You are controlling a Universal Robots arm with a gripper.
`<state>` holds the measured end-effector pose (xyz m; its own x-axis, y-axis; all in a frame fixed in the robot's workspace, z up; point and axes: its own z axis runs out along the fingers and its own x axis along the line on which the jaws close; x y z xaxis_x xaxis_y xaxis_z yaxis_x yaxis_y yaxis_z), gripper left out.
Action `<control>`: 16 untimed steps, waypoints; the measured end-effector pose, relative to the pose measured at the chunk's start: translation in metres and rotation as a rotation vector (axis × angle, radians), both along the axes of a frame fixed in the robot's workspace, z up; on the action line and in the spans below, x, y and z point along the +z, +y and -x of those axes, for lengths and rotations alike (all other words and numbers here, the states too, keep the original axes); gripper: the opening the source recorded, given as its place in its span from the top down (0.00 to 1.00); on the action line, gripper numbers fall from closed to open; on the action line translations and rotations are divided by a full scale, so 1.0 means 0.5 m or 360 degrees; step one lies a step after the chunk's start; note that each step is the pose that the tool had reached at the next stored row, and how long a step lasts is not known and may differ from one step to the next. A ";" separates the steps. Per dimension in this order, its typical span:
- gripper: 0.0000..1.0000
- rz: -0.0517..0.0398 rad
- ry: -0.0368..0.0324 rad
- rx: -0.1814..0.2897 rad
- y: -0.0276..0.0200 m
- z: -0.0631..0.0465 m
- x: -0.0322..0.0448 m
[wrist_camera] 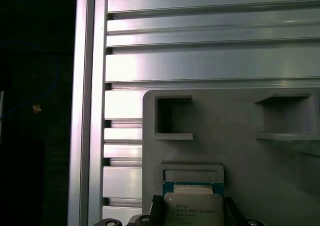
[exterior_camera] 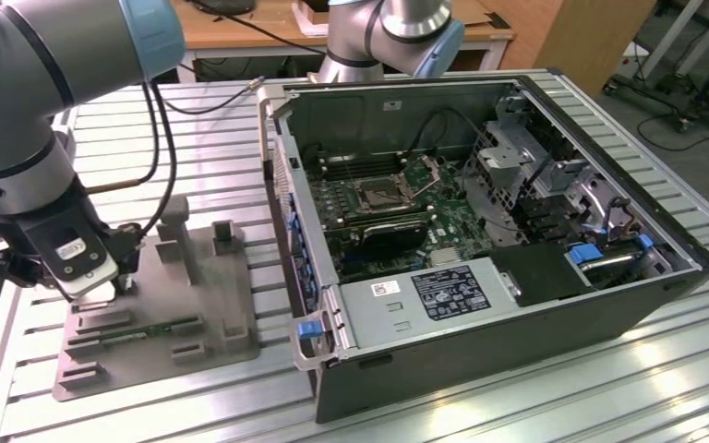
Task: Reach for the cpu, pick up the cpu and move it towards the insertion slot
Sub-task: 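Pick up the cpu and move it towards the insertion slot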
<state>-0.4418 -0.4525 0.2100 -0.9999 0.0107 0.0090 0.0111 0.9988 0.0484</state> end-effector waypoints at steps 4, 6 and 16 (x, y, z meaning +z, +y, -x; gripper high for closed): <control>0.45 0.0000 0.0000 0.0000 0.0001 0.000 0.004; 0.45 0.0000 0.0001 -0.0001 0.0000 0.000 0.004; 0.45 0.0000 0.0001 -0.0001 0.0000 0.000 0.011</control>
<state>-0.4418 -0.4525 0.2157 -0.9999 0.0112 0.0096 0.0117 0.9988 0.0485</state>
